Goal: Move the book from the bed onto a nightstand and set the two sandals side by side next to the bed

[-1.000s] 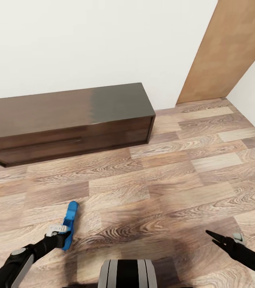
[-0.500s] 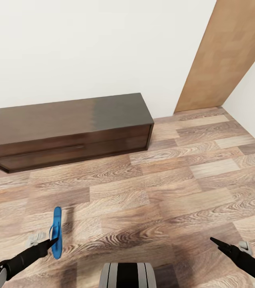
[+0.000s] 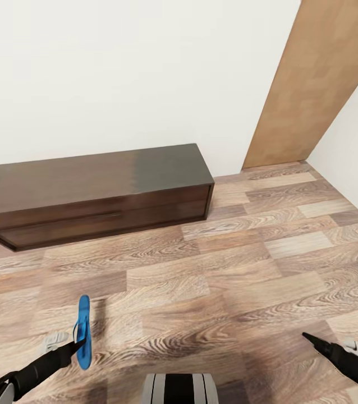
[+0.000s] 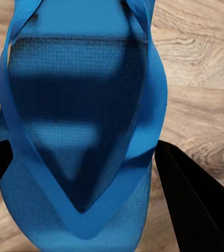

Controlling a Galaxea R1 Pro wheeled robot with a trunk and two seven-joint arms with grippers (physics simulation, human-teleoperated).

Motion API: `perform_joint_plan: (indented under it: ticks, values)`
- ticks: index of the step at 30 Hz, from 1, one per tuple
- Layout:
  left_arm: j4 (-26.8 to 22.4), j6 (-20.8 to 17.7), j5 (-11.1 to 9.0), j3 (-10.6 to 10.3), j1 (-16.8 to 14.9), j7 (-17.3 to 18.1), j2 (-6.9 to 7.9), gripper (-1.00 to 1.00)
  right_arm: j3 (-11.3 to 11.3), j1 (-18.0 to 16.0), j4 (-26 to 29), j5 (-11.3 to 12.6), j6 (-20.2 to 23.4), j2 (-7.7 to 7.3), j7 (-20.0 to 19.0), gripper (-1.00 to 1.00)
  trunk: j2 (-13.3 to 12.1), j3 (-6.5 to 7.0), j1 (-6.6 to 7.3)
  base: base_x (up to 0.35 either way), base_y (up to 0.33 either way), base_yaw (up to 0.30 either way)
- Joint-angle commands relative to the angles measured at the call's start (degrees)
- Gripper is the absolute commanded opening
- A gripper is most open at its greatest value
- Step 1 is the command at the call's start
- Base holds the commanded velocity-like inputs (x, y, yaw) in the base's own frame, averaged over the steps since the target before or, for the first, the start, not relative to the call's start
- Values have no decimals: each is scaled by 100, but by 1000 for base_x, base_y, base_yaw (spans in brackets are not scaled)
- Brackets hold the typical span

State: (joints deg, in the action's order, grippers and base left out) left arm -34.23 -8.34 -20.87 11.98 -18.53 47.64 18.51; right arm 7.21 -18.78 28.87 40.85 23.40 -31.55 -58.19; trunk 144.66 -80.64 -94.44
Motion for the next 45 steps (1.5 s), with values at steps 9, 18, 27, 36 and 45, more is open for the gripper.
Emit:
perform_joint_plan:
  ticks: [9, 18, 27, 36, 45]
  values:
    - [4, -120, -135, -28, 0, 91, -130, -100, -47, -23, -127, -40, -79, -44, -143, 100, -6, 107, 14, 0, 0, 0]
    - [-3, -115, -111, -14, 1, 90, -296, -100, -78, -12, -417, -247, -369, -41, -331, 100, -6, 107, 14, 0, 0, 0]
    - [-3, -115, -102, -1, 5, 84, -304, -100, -80, -11, -706, -261, -659, -36, -289, 100, -6, 107, 14, 0, 0, 0]
    - [-4, -115, -101, 6, 5, 80, -304, -100, -86, -11, -996, -261, -949, -36, -289, 100, -6, 107, 14, 0, 0, 21]
    - [-4, -115, -95, -1, 3, 79, -304, -100, -97, -11, -1393, -261, -2516, -36, -283, 100, -6, 107, 14, 0, 0, 261]
